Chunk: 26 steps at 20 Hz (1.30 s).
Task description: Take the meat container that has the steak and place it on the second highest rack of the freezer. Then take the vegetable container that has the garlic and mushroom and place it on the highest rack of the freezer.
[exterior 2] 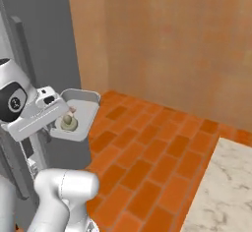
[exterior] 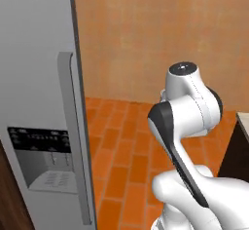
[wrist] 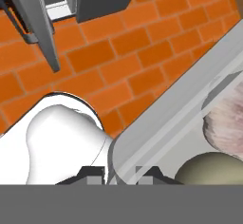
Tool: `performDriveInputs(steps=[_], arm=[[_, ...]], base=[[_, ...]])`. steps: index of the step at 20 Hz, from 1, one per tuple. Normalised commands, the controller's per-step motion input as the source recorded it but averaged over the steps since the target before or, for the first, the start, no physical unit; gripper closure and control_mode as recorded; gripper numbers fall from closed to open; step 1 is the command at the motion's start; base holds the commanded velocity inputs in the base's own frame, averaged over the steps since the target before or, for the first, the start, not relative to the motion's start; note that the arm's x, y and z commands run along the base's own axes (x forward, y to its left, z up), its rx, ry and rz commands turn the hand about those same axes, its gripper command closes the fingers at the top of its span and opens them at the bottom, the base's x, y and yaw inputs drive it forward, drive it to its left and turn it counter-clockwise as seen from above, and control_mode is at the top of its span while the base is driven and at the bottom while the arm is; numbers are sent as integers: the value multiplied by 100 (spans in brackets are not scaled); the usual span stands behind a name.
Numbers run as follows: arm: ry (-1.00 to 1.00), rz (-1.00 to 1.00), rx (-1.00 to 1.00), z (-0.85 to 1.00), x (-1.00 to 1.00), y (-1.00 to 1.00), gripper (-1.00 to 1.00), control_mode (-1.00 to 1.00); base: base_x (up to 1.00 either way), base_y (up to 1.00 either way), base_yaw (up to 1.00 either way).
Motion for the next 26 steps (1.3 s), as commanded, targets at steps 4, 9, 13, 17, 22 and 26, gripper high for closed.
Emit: performDriveInputs(steps=[4, 9, 13, 17, 22, 26], arm=[[0, 0, 0, 0, 0, 0, 100, 100], [0, 0, 0, 0, 0, 0, 100, 100], [0, 0, 0, 0, 0, 0, 100, 100], [0, 0, 0, 0, 0, 0, 100, 100], [0, 0, 0, 0, 0, 0, 100, 100], [0, 0, 0, 0, 0, 0, 100, 100]], base=[[100, -38, 42], [100, -44, 43], [100, -50, 45], [76, -55, 51], [3, -37, 71], [5, -23, 76]])
